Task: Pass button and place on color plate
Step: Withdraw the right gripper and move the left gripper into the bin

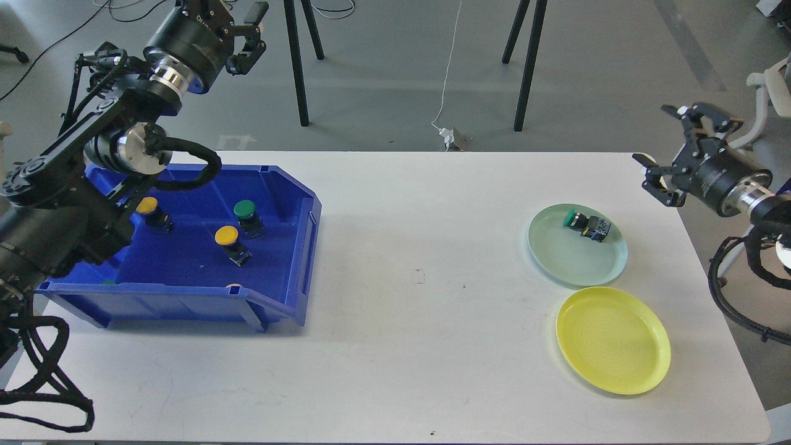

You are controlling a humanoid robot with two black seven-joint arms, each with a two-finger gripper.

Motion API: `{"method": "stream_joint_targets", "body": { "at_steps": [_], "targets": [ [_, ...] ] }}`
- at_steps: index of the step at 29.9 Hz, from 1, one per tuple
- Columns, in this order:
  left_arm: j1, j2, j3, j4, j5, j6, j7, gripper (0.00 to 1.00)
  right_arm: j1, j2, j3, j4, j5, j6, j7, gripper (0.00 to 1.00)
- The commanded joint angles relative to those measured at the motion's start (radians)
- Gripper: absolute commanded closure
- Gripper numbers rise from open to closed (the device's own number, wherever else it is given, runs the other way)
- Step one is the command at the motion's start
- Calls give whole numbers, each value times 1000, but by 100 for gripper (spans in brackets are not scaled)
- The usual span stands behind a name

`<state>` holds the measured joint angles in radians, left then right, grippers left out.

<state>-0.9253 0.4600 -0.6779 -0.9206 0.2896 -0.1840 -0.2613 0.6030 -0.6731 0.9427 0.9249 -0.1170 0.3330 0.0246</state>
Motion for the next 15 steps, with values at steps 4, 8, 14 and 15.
{"method": "stream_joint_targets", "body": {
  "at_steps": [4, 8, 14, 15],
  "targets": [
    [5, 178, 113, -136, 369, 8, -6, 1, 17, 29, 214, 0, 42, 38, -3, 6],
    [37, 293, 135, -207, 621, 5, -19, 1, 20, 33, 232, 0, 124, 50, 4, 3],
    [65, 355, 188, -245, 965, 5, -38, 1, 20, 118, 249, -11, 137, 55, 38, 2],
    [65, 355, 205, -250, 1032, 5, -38, 1, 20, 131, 251, -11, 137, 58, 38, 2]
  ]
}}
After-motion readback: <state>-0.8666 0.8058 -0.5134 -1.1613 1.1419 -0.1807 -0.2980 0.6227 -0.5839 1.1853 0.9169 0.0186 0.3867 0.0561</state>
